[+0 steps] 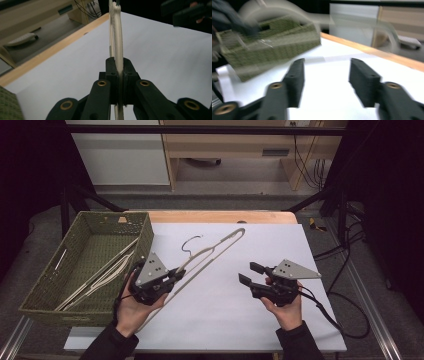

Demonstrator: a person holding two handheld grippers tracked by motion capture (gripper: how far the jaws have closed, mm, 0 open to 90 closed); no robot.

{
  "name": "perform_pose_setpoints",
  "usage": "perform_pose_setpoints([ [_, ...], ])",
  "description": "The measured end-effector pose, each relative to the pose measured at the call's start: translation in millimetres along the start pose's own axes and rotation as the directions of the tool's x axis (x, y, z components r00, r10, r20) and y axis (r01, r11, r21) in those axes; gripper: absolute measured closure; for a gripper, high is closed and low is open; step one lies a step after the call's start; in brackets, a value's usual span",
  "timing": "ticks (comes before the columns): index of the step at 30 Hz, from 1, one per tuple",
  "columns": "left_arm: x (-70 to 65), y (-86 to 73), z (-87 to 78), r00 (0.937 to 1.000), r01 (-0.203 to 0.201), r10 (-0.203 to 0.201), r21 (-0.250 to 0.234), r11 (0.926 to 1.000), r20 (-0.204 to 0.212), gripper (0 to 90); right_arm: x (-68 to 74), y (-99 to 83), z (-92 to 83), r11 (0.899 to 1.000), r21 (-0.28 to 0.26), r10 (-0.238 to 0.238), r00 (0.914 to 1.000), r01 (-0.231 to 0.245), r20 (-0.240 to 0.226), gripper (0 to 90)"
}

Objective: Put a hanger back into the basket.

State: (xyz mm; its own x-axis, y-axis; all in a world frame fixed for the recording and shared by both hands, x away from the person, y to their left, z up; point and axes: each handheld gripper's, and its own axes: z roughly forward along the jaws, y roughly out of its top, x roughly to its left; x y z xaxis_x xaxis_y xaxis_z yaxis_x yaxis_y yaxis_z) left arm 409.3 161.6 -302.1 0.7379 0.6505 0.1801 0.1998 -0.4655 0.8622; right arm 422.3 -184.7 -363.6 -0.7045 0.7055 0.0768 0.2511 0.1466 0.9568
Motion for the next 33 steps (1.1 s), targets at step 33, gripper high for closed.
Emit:
perform_pose_setpoints([
  [33,159.3,-56.0,-108.8,0.9418,0.019,-0.005,0.040,0.9990,-0.336,85.9,-43.8,-50.1,-18.6,0.989,0.134,0.038,0.9835,-0.062,0.177,7.3],
])
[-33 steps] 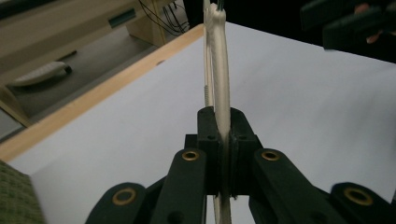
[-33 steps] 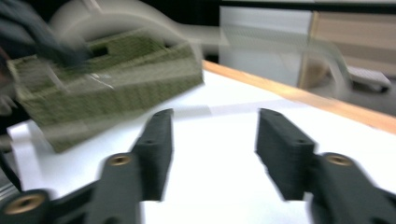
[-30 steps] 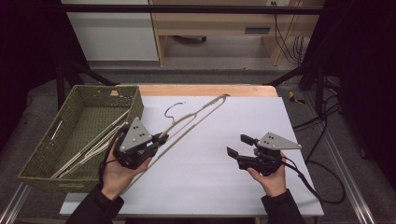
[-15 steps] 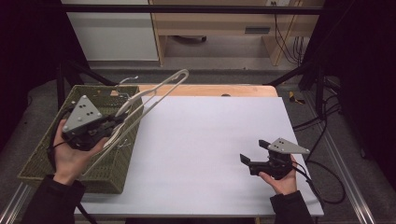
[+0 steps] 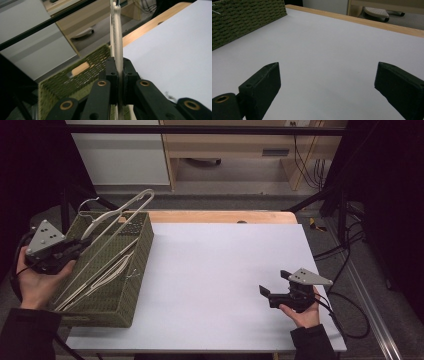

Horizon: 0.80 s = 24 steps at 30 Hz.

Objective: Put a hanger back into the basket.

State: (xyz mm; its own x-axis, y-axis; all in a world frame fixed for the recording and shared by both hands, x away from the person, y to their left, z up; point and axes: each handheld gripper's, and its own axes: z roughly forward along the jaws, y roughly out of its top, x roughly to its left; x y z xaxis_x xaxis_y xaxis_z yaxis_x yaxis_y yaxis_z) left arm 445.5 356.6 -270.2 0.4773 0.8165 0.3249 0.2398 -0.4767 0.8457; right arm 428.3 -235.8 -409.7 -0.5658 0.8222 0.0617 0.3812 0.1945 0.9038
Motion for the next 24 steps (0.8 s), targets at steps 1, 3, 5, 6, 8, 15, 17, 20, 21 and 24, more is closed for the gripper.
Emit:
perform_pose_setpoints([
  [1,2.6,-3.8,0.2,1.0000,-0.001,0.001,0.002,1.0000,-0.008,85.9,0.1,0.0,0.2,1.000,0.000,0.001,1.0000,-0.001,-0.002,7.3],
  [3,7.2,-11.1,1.2,0.9999,-0.012,0.012,0.015,0.9998,-0.011,85.9,0.0,0.0,0.5,1.000,0.001,-0.001,1.0000,0.001,-0.001,7.2],
  [5,10.3,-17.9,3.6,0.9995,-0.027,0.028,0.037,0.9989,-0.013,85.9,0.0,0.0,0.5,1.000,0.001,-0.001,1.0000,0.001,-0.002,7.1],
  [6,11.2,-21.1,5.1,0.9992,-0.035,0.036,0.048,0.9982,-0.018,85.9,0.0,0.1,0.4,1.000,0.000,0.001,1.0000,-0.001,-0.003,7.1],
  [8,12.6,-26.9,8.0,0.9982,-0.049,0.051,0.069,0.9964,-0.030,85.9,0.0,0.1,0.4,1.000,0.002,0.003,1.0000,-0.003,-0.001,7.1],
  [15,12.3,-35.4,15.8,0.9961,-0.085,0.087,0.087,0.9926,-0.017,85.7,-0.1,0.0,0.4,1.000,0.003,0.004,1.0000,-0.004,-0.002,6.9],
  [17,9.9,-35.4,19.4,0.9937,-0.111,0.112,0.117,0.9870,-0.004,85.8,-0.3,0.1,0.1,1.000,0.003,0.002,1.0000,-0.002,-0.002,7.0],
  [20,8.1,-35.5,25.8,0.9905,-0.137,0.137,0.129,0.9821,0.006,85.7,0.0,0.0,0.4,1.000,0.003,0.000,1.0000,0.000,-0.007,7.0],
  [21,8.2,-36.3,27.7,0.9897,-0.143,0.143,0.133,0.9808,0.008,85.8,-0.1,0.0,0.5,1.000,0.004,0.000,1.0000,0.000,-0.008,7.0],
  [24,7.6,-39.5,34.2,0.9871,-0.159,0.160,0.156,0.9749,0.006,85.8,0.3,-0.4,1.3,1.000,0.007,0.002,0.9999,-0.002,-0.011,7.1],
])
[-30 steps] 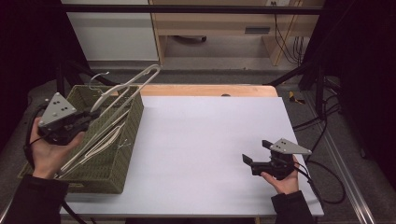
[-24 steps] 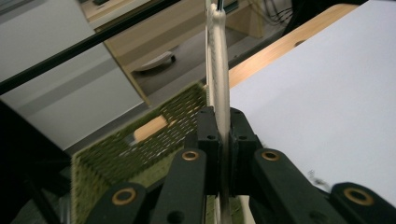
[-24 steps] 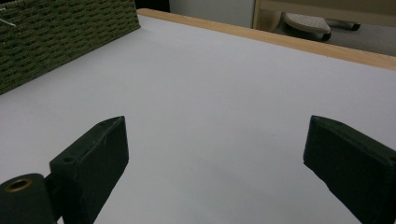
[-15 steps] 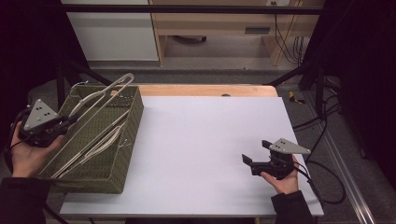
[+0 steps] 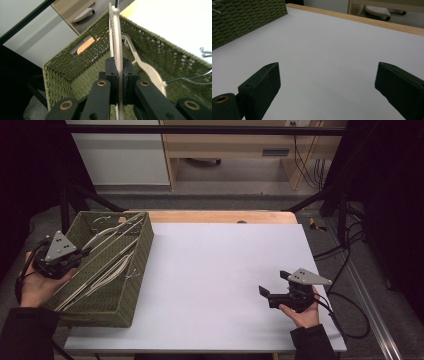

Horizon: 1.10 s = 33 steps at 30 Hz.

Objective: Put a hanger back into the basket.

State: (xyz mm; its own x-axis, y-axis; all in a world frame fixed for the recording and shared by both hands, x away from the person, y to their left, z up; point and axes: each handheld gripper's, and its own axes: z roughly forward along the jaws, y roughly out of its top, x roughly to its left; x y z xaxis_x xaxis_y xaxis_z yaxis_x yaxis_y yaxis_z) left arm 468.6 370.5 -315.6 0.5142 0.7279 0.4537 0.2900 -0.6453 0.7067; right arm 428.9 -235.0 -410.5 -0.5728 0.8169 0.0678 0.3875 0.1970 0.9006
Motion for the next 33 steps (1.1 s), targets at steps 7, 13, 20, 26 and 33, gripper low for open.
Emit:
perform_pose_setpoints([
  [7,-6.8,0.2,12.8,0.9995,-0.032,0.032,0.022,0.9993,0.005,85.8,0.3,-0.1,0.6,1.000,0.003,0.000,1.0000,0.000,0.000,7.2],
  [13,1.1,-5.6,14.0,0.9999,-0.010,0.010,0.007,0.9999,0.011,85.8,1.0,-0.5,2.1,1.000,0.006,0.000,1.0000,0.000,-0.004,7.3],
  [20,10.7,-29.9,18.9,0.9993,0.032,-0.032,0.024,0.9992,0.019,86.0,1.1,-0.6,2.1,1.000,0.006,-0.001,1.0000,0.001,-0.006,7.5],
  [26,-1.8,-52.3,30.6,0.9955,0.071,-0.077,0.105,0.9919,0.056,86.2,1.5,-1.3,4.6,1.000,0.015,-0.002,1.0000,0.002,-0.008,7.5],
  [33,-18.5,-60.7,39.9,0.9925,0.068,-0.082,0.146,0.9869,0.091,83.2,2.2,-1.6,5.4,1.000,0.017,-0.003,0.9999,0.003,-0.010,7.6],
])
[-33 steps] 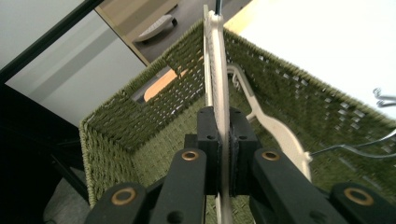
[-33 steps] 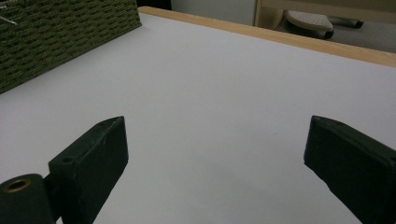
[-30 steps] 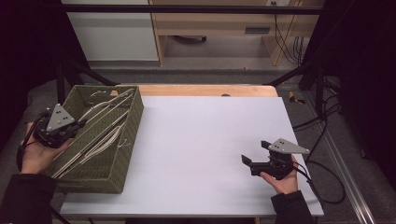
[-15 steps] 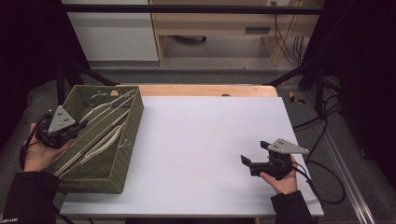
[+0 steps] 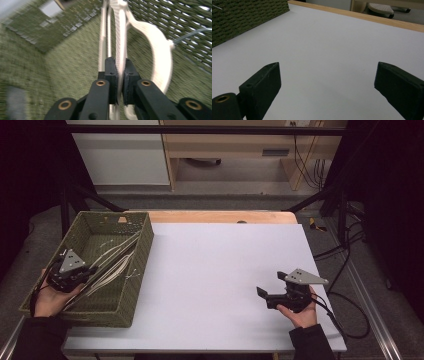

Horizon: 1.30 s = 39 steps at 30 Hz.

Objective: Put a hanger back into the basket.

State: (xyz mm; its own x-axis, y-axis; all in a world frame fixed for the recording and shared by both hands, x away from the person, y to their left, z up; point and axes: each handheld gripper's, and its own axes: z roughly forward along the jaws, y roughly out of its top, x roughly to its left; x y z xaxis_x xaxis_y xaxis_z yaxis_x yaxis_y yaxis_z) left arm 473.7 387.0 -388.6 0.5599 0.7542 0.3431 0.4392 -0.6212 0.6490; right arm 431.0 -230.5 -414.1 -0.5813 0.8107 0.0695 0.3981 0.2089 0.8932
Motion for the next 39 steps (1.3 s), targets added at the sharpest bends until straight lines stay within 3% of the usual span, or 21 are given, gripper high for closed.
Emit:
perform_pose_setpoints([
  [4,-8.5,0.4,7.7,0.9984,-0.041,0.038,0.064,0.9971,0.042,80.7,0.4,0.0,0.2,1.000,-0.002,-0.004,1.0000,0.004,-0.001,7.6],
  [7,-11.0,0.1,14.8,0.9961,-0.066,0.058,0.124,0.9900,0.066,79.1,0.6,0.0,0.5,1.000,-0.001,-0.003,1.0000,0.003,-0.002,7.7],
  [16,-6.2,1.4,13.1,0.9953,-0.018,0.006,0.126,0.9918,0.097,72.6,0.7,0.0,0.2,1.000,0.003,-0.011,0.9999,0.011,-0.003,7.7],
  [18,-5.0,3.0,9.9,0.9940,-0.001,-0.012,0.113,0.9936,0.109,67.7,1.0,0.3,0.4,1.000,-0.002,-0.008,1.0000,0.008,-0.002,7.7],
  [20,-6.3,5.3,5.7,0.9934,-0.020,0.008,0.099,0.9949,0.114,64.9,1.1,0.4,0.3,1.000,-0.002,-0.006,1.0000,0.006,-0.001,7.7],
  [26,-8.1,13.3,-5.4,0.9913,-0.010,0.005,0.034,0.9994,0.132,61.9,0.9,0.3,0.3,1.000,0.001,-0.012,0.9999,0.012,-0.004,7.7],
  [28,-6.9,16.6,-11.0,0.9898,-0.033,0.029,0.029,0.9990,0.139,63.2,0.9,0.4,-0.4,1.000,-0.002,-0.011,0.9999,0.011,-0.003,7.7],
  [31,-8.9,22.1,-21.3,0.9890,0.003,0.003,-0.043,0.9991,0.148,62.7,0.8,0.8,-1.0,1.000,-0.005,-0.005,1.0000,0.005,0.001,7.7],
  [32,-11.5,24.0,-24.5,0.9889,0.037,-0.024,-0.085,0.9957,0.147,61.0,0.8,0.9,-1.0,1.000,-0.006,-0.003,1.0000,0.003,0.000,7.7],
  [33,-11.3,26.4,-29.4,0.9886,0.034,-0.018,-0.108,0.9935,0.149,57.8,1.0,0.9,-1.2,1.000,-0.007,-0.002,1.0000,0.002,-0.001,7.6],
  [34,-13.2,28.8,-33.4,0.9873,0.059,-0.037,-0.138,0.9886,0.155,55.0,1.0,0.9,-1.2,1.000,-0.008,-0.004,1.0000,0.004,0.000,7.6],
  [36,-20.5,34.0,-39.7,0.9833,0.126,-0.093,-0.218,0.9678,0.156,49.2,1.1,1.0,-1.7,1.000,-0.010,0.000,1.0000,0.000,0.000,7.3],
  [39,-31.5,40.3,-47.0,0.9672,0.213,-0.152,-0.324,0.9217,0.203,38.8,0.3,1.5,-3.7,1.000,-0.020,-0.012,0.9999,0.012,-0.002,7.0],
])
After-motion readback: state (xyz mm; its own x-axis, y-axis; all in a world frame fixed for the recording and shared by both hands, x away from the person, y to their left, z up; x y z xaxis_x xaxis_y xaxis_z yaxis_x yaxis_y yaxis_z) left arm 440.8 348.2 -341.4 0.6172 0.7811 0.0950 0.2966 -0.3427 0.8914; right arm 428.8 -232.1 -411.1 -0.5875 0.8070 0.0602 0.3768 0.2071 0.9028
